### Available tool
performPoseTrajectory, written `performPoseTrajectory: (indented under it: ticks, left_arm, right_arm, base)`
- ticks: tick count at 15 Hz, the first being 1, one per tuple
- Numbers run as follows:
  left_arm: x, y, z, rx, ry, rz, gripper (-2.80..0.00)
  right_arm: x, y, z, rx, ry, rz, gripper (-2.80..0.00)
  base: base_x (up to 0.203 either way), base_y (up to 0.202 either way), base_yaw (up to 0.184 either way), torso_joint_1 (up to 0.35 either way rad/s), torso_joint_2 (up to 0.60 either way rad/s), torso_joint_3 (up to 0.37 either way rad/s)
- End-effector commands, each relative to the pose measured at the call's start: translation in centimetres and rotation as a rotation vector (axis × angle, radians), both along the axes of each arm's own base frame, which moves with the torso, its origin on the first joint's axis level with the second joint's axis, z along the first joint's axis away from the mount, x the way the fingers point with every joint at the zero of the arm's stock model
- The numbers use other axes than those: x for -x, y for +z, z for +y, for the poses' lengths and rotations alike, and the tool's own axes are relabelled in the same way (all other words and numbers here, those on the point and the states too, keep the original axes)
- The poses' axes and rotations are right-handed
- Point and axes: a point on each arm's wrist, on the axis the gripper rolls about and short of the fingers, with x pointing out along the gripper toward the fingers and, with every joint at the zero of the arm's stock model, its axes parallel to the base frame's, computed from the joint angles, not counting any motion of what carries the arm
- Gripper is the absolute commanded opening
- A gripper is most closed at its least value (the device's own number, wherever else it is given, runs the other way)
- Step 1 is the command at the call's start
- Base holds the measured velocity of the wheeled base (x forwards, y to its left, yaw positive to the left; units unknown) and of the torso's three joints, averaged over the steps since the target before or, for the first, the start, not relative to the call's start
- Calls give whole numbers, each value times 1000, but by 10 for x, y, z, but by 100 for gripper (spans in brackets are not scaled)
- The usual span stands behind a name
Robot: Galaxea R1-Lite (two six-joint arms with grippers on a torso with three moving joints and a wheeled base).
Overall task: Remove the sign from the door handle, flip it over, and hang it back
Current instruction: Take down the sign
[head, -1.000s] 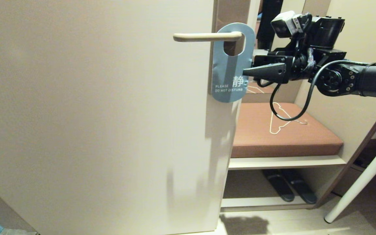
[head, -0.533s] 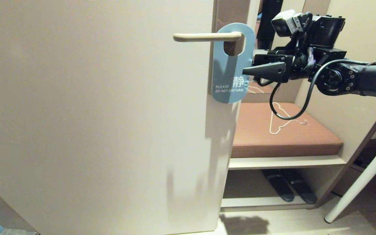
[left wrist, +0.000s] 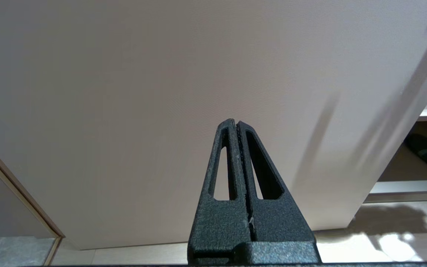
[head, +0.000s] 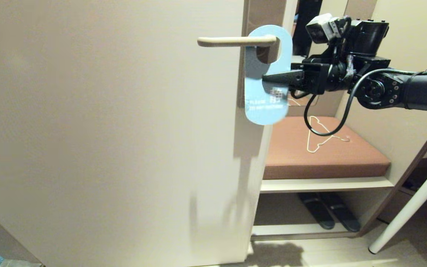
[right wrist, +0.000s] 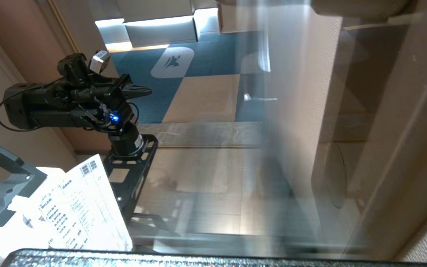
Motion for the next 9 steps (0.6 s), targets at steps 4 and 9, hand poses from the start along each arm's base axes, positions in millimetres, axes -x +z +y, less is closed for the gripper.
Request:
performPoseTrajectory:
  ticks: [4,9]
  left_arm:
    - [0,0,0,1,1,1,-280]
    - [0,0,0,1,1,1,-280]
  right_arm:
    - [2,2,0,0,12,-3,-280]
    - [3,3,-1,0,11,-8,-280]
  base:
    - [0,0,0,0,0,0]
    - [0,0,0,0,0,0]
